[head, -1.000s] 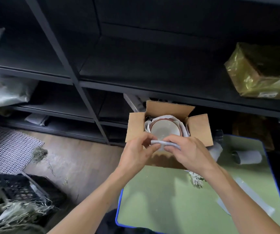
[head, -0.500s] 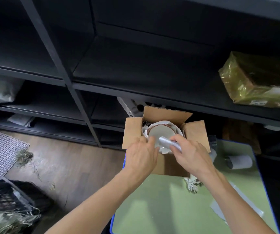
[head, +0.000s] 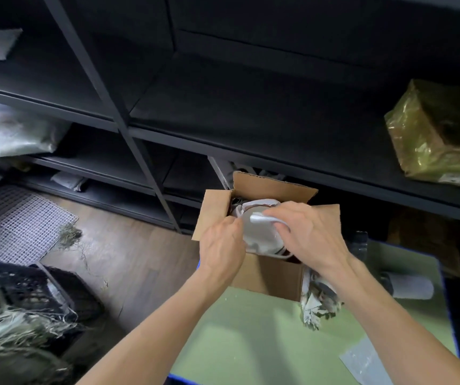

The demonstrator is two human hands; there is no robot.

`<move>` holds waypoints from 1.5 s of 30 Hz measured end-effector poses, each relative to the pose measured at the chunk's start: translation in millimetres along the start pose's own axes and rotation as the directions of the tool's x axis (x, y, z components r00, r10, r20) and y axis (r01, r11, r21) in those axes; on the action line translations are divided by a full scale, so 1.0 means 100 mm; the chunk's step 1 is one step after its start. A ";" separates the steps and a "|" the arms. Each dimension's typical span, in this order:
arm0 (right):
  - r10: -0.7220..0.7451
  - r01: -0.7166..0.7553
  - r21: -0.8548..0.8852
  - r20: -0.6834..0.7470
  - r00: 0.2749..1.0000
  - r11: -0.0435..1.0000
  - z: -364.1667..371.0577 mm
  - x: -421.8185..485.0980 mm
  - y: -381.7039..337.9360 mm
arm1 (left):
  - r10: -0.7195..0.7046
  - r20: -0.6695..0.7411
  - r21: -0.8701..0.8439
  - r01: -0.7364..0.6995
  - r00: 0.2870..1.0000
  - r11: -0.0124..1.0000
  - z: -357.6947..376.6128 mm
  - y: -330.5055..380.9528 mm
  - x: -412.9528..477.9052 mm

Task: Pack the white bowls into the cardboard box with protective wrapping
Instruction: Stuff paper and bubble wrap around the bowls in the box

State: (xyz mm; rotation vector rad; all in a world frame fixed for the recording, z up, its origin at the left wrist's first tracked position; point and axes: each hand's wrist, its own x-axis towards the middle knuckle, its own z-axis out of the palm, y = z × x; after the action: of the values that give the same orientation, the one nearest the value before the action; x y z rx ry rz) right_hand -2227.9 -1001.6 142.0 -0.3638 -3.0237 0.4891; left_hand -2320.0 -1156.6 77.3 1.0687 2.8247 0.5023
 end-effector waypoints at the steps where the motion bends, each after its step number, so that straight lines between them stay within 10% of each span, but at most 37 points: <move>1: -0.063 0.061 -0.061 -0.030 0.998 0.996 -0.01 0.08 -0.02 | 0.001 -0.032 -0.008 -0.002 0.999 1.000 0.01 0.00 -0.03; 8: -0.374 0.369 -0.316 0.048 0.926 0.874 0.03 0.71 -0.17 | -0.066 -0.063 -0.022 0.065 0.996 0.998 0.10 0.07 -0.15; 15: -0.462 0.539 -0.313 0.289 0.839 0.782 0.18 0.85 -0.29 | -0.015 0.196 0.071 0.001 0.981 0.997 0.38 -0.01 -0.19; 23: -0.423 0.527 -0.310 0.344 0.838 0.792 0.33 0.83 -0.35 | -0.125 -0.028 -0.036 0.124 0.992 0.992 0.10 0.23 -0.35; 38: -0.466 0.466 -0.363 0.094 0.880 0.807 0.50 0.67 -0.28 | -0.046 0.087 -0.112 0.056 0.995 0.992 0.16 0.18 -0.45; 45: -0.487 0.477 -0.364 0.070 0.871 0.800 0.51 0.68 -0.26 | -0.074 -0.224 -0.018 0.072 0.972 0.997 -0.10 -0.07 -0.32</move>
State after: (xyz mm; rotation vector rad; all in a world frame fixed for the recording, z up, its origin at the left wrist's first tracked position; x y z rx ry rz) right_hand -2304.2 -1024.8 103.5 0.3923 -2.9965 -0.1305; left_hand -2301.8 -1185.5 83.0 0.9571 3.0383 0.6688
